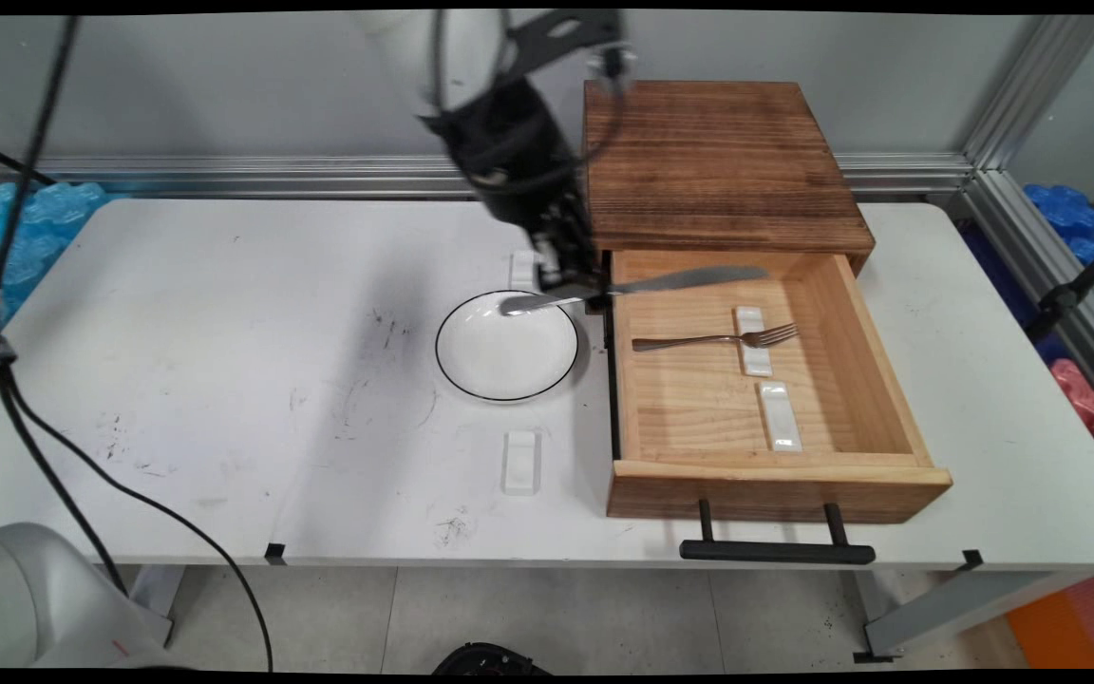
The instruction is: Place the picked object into the drawer
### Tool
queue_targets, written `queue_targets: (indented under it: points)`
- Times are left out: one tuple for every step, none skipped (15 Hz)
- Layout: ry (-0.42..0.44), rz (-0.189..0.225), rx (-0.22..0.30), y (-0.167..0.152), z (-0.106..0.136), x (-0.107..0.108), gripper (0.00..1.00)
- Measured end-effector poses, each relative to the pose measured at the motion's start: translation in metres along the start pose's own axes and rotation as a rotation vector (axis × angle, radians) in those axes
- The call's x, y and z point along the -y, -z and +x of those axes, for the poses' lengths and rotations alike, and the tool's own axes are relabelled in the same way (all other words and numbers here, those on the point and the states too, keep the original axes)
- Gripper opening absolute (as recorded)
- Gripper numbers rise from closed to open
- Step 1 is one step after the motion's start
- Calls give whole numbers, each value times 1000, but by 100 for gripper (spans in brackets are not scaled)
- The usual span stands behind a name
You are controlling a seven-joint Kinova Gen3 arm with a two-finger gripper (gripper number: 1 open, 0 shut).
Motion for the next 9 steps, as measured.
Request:
queue_targets:
  points:
    - [-4,1,-8,-10,11,1,0]
    - [-8,3,-15,-20,21,2,0]
    - [-13,4,-20,-29,29,2,0]
    - [-17,5,-22,-39,37,2,0]
    - [-19,6,-23,-45,42,3,0]
    - [-23,7,-23,-55,49,3,0]
    - [-25,7,-21,-62,53,3,0]
    - [-27,8,-19,-72,58,3,0]
    - [-30,9,-15,-85,65,4,0]
